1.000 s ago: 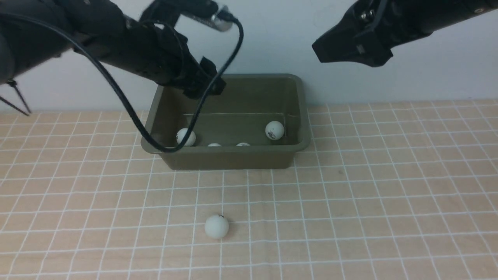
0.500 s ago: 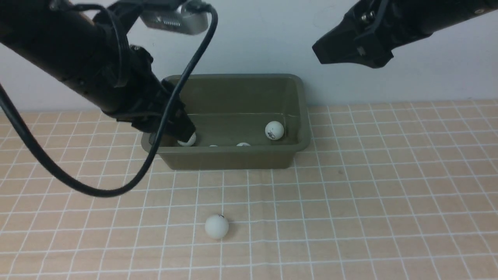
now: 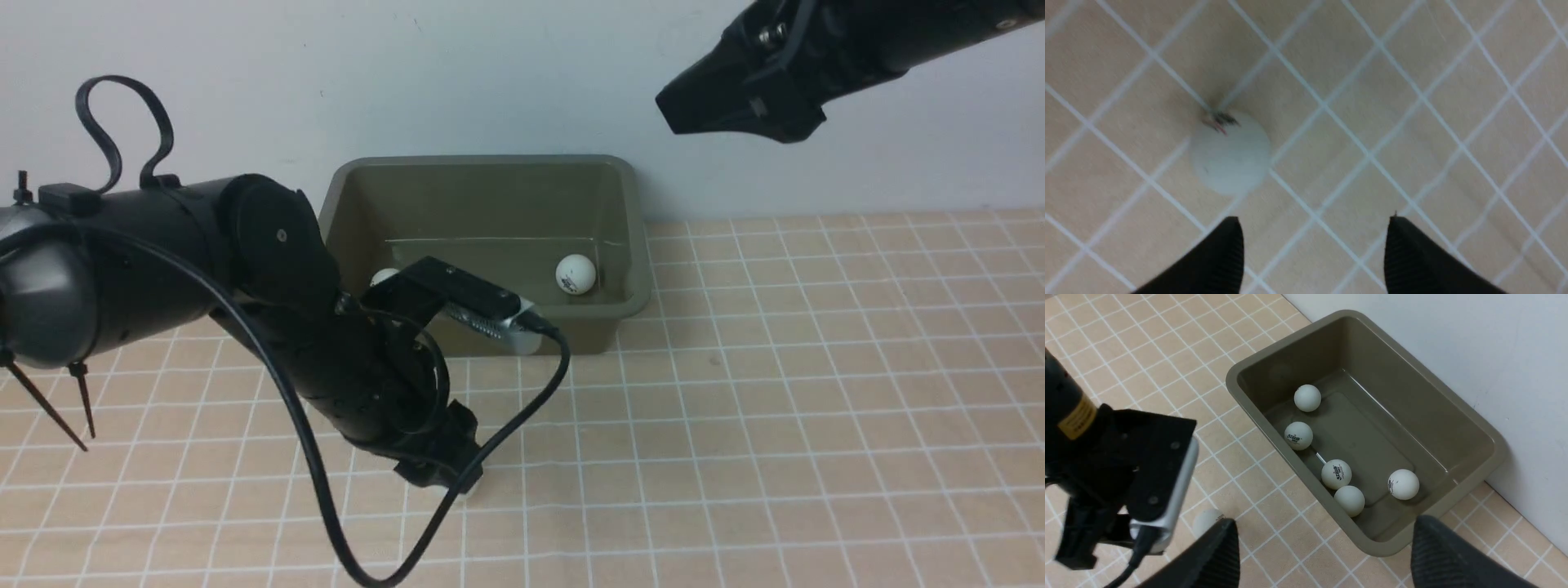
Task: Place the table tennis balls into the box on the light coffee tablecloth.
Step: 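Reach for and grasp a ping pong ball on the table beside the basket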
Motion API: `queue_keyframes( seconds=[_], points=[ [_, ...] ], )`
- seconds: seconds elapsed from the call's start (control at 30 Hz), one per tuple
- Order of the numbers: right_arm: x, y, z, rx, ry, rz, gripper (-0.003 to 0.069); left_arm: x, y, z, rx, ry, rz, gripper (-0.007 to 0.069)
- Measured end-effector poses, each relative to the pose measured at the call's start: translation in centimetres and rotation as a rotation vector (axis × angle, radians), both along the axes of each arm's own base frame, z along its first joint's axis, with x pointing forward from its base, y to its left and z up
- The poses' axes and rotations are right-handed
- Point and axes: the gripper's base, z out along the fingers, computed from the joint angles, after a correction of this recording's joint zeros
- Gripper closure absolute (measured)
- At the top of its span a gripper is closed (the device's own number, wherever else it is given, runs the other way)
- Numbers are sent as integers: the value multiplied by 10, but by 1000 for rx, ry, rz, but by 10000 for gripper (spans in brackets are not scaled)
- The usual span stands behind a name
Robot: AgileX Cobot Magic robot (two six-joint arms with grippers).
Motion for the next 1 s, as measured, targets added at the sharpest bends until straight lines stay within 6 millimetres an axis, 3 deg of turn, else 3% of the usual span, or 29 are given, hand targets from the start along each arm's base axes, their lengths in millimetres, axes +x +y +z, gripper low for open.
queue_keyframes(
  seconds=[0.2,0.5,0.67,0.73,0.83,1.0],
  points=[
    [-1,0,-1,-9,16,7,147,14,-2,-10,-4,-68,65,187],
    [-1,0,-1,-10,18,8,147,31,-7,-66,52,14,98,190],
    [-1,0,-2,-10,18,8,147,34,-7,-72,56,6,107,262],
    [-1,0,-2,-10,18,8,147,34,-7,-73,56,4,108,310],
    [-1,0,-2,-9,19,8,147,34,-8,-69,52,12,101,312],
    [0,0,-1,-3,5,2,147,40,-19,-16,-60,-38,69,312]
  ],
)
